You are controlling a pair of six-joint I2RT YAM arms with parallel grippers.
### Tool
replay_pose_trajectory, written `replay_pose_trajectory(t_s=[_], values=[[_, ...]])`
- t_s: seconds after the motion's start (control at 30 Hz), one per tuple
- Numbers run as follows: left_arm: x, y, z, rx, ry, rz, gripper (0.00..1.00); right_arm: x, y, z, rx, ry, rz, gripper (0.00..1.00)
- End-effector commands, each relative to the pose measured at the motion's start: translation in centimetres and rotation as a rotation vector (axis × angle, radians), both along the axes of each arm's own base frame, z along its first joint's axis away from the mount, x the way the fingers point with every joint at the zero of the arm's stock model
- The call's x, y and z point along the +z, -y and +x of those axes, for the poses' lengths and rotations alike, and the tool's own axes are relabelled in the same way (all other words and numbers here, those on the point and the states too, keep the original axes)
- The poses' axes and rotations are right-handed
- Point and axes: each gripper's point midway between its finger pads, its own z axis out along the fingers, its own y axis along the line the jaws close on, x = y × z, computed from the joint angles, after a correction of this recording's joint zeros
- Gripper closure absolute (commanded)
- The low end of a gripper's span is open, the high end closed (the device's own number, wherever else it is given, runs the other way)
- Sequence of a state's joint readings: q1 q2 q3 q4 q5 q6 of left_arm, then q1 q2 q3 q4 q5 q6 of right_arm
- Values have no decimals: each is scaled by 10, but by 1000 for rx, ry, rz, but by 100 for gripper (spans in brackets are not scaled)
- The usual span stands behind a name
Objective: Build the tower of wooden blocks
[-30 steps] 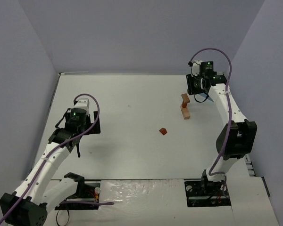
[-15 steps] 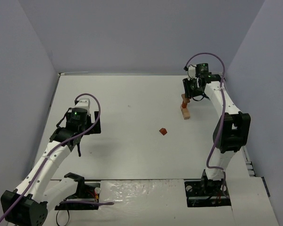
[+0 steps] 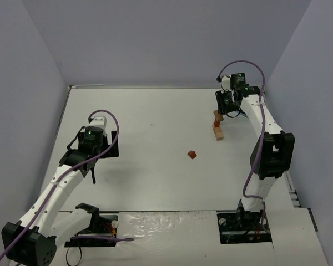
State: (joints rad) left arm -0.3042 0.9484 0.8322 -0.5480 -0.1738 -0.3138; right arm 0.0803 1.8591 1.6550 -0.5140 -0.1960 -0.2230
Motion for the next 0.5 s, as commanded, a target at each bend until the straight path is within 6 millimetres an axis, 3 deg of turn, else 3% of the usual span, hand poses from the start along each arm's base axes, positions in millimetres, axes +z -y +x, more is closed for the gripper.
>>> replay_pose_trajectory(t_s=[0.0,0.47], values=[[25,0,17,2,85,-4,3,10,-2,6,3,39,-18,100],[24,-1,17,11,81,-20,3,1,-8,6,-1,45,-9,100]])
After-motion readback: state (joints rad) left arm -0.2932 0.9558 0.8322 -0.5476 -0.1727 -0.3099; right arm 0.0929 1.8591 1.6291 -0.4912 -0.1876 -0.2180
